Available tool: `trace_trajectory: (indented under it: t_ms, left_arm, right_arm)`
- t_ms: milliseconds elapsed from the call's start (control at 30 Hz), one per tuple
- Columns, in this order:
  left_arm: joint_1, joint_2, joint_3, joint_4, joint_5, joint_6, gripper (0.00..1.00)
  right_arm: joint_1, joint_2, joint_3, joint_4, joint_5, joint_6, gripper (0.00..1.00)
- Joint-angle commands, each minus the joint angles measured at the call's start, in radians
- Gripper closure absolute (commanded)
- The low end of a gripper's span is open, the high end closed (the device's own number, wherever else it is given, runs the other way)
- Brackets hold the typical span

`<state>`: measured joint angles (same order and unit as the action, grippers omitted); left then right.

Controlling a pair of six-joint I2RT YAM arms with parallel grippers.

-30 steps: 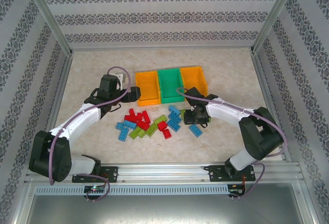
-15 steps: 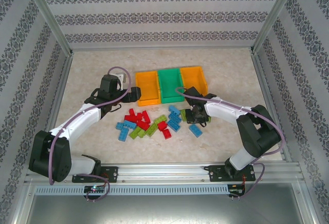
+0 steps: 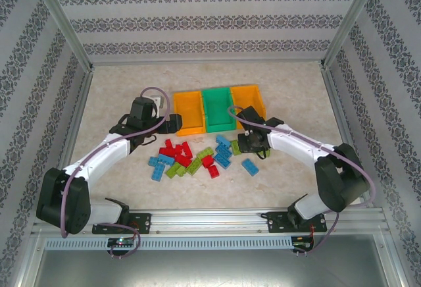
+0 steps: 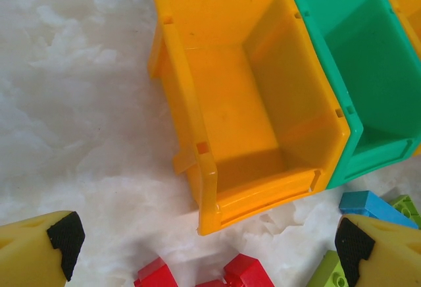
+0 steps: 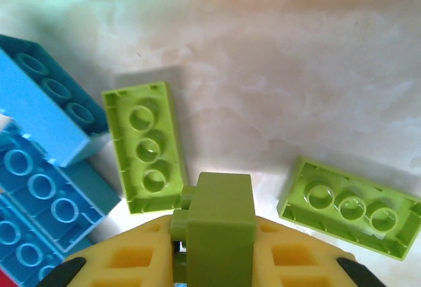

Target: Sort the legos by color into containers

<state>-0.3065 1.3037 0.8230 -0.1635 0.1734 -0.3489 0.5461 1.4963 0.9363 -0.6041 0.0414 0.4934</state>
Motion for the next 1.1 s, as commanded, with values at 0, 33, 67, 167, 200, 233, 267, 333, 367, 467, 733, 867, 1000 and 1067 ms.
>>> trace_trajectory:
  t_ms: [0,33,67,167,200,233,267,333,367,467,733,867,1000,1067]
  left_arm:
    - [-0.021,-0.042,-0.017,-0.039,-0.031,0.014,0.0]
    - [-0.024,-0.05,-0.023,-0.045,-0.039,0.013,0.0]
    - [-0.027,-0.059,-0.027,-0.048,-0.045,0.016,0.0]
    - [-0.038,-0.089,-0.047,-0.071,-0.067,0.014,0.0]
    - [-0.046,-0.102,-0.053,-0.083,-0.079,0.01,0.0]
    - [-0.056,-0.113,-0.06,-0.1,-0.098,0.001,0.0]
    - [-0.068,-0.121,-0.067,-0.116,-0.12,-0.013,0.0]
    - [-0.104,-0.132,-0.078,-0.163,-0.193,-0.06,0.0]
    - [-0.122,-0.138,-0.086,-0.175,-0.209,-0.071,0.0]
    - [-0.181,-0.169,-0.129,-0.189,-0.252,-0.115,0.01]
    - [-0.331,-0.242,-0.192,-0.268,-0.305,-0.246,0.08]
    - [-0.402,-0.249,-0.198,-0.299,-0.327,-0.283,0.09]
    - [-0.45,-0.247,-0.215,-0.312,-0.322,-0.321,0.11]
    - [-0.463,-0.245,-0.226,-0.323,-0.321,-0.342,0.12]
  right_arm:
    - [0.006,-0.029,0.063,-0.024,0.013,-0.029,0.86]
    - [0.005,-0.03,0.081,-0.021,0.006,-0.036,0.86]
    - [0.003,-0.027,0.097,-0.014,-0.006,-0.04,0.86]
    - [-0.003,-0.018,0.158,0.035,-0.067,-0.039,0.86]
    - [-0.003,-0.012,0.18,0.063,-0.101,-0.038,0.86]
    - [-0.002,0.0,0.204,0.096,-0.134,-0.031,0.86]
    - [-0.001,0.015,0.228,0.123,-0.165,-0.022,0.86]
    - [0.001,0.067,0.289,0.177,-0.234,-0.001,0.86]
    - [0.003,0.095,0.32,0.191,-0.262,0.011,0.86]
    - [0.019,0.191,0.417,0.237,-0.327,0.03,0.86]
    - [0.044,0.422,0.644,0.221,-0.377,0.013,0.82]
    - [0.053,0.491,0.709,0.194,-0.394,0.006,0.81]
    - [0.063,0.549,0.764,0.147,-0.388,-0.008,0.78]
    - [0.063,0.576,0.785,0.13,-0.376,-0.009,0.74]
